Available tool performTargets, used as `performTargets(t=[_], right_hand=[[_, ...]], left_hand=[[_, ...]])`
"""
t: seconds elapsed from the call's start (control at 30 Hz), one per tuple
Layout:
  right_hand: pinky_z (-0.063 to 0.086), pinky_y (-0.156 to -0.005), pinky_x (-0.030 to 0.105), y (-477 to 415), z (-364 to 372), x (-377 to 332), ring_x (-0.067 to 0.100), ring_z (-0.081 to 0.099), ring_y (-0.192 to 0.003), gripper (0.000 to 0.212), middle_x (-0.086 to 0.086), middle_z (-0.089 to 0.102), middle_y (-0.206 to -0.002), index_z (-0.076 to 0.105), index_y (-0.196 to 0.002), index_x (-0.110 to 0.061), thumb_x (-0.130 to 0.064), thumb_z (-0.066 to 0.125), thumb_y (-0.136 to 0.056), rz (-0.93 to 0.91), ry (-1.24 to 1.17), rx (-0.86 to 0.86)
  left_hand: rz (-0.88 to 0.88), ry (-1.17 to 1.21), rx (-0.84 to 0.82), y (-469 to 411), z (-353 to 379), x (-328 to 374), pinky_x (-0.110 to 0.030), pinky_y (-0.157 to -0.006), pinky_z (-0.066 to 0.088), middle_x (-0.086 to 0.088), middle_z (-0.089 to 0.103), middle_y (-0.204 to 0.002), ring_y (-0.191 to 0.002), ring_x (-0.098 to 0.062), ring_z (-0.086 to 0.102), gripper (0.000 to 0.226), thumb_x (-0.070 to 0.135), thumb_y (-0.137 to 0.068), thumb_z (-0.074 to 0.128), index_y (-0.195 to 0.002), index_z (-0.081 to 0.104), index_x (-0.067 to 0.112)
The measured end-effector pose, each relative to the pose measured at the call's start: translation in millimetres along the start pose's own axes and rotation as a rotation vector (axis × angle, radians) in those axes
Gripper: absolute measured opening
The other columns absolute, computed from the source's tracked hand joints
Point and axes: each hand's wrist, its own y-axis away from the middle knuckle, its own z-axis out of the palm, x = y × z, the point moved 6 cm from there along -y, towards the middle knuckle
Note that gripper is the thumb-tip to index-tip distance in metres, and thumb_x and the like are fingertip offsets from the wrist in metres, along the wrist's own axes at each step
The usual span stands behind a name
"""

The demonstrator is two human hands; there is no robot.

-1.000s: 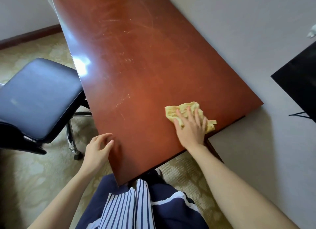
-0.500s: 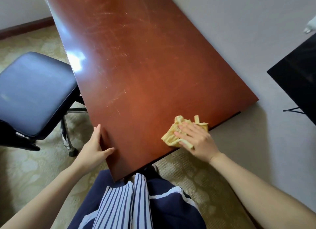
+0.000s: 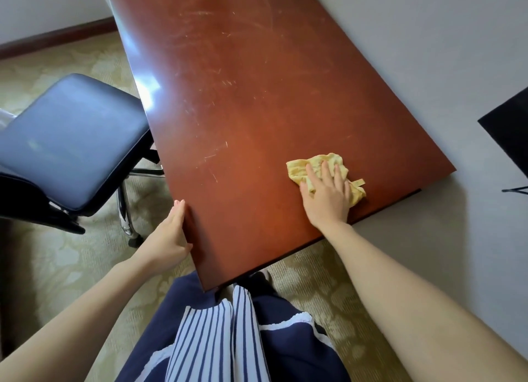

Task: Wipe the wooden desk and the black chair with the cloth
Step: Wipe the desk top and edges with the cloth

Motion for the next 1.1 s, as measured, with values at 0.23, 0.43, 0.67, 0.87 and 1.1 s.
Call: performTargets(t=[0.23,0.43,0.67,0.87,1.1], right_hand=[[0.017,-0.115,0.046,72,25,-89,0.024,0.025,-0.142,0.047,0.001,0.038,-0.149,0.046,-0.138,-0.030,-0.043,0.051,-0.093,-0.499,-0.065,-0.082],[0.038,-0.107,0.042,125,27,-85,0.022,0.047,-0.129,0.037,0.001,0.059,-0.131,0.063,-0.123,-0.024,-0.030,0.064,-0.086,-0.998,-0.120,-0.103],[0.038,-0.107,0.043,87,15,-72,0.021,0.043,-0.132,0.064,0.001,0.051,-0.138,0.058,-0.129,-0.023,-0.006,0.077,-0.070,-1.209,0.047,-0.252],[0.017,-0.116,0.033,23,12,-126,0.023,0.033,-0.138,0.042,0.004,0.042,-0.146,0.049,-0.136,-0.024,-0.031,0.054,-0.095,-1.044,0.080,-0.246],[0.002,-0.116,0.045,-35,43,-193,0.023,-0.007,-0.146,0.052,-0.001,0.001,-0.159,0.012,-0.150,-0.034,-0.045,0.027,-0.101,-0.481,0.125,-0.351]], left_hand=[[0.042,-0.139,0.093,4,3,-4,-0.033,-0.119,0.009,-0.010,-0.004,-0.159,-0.147,-0.022,0.000,0.070,0.003,-0.096,0.045,-0.152,0.003,0.009],[0.020,-0.285,0.115,12,8,-14,-0.038,-0.118,0.011,-0.006,-0.009,-0.159,-0.147,-0.024,-0.005,0.067,0.016,-0.099,0.043,-0.152,0.001,0.014],[0.009,-0.363,0.065,12,8,-13,-0.038,-0.117,0.008,-0.002,-0.009,-0.160,-0.147,-0.023,-0.004,0.064,0.018,-0.100,0.037,-0.153,0.001,0.021],[-0.014,-0.351,0.067,19,-4,-21,-0.038,-0.116,0.007,0.002,-0.004,-0.160,-0.147,-0.020,-0.005,0.065,0.019,-0.099,0.038,-0.153,0.001,0.023],[-0.063,-0.279,0.113,33,-25,-30,-0.038,-0.118,0.005,0.003,0.000,-0.160,-0.147,-0.019,-0.005,0.063,0.022,-0.100,0.041,-0.153,0.007,0.023]])
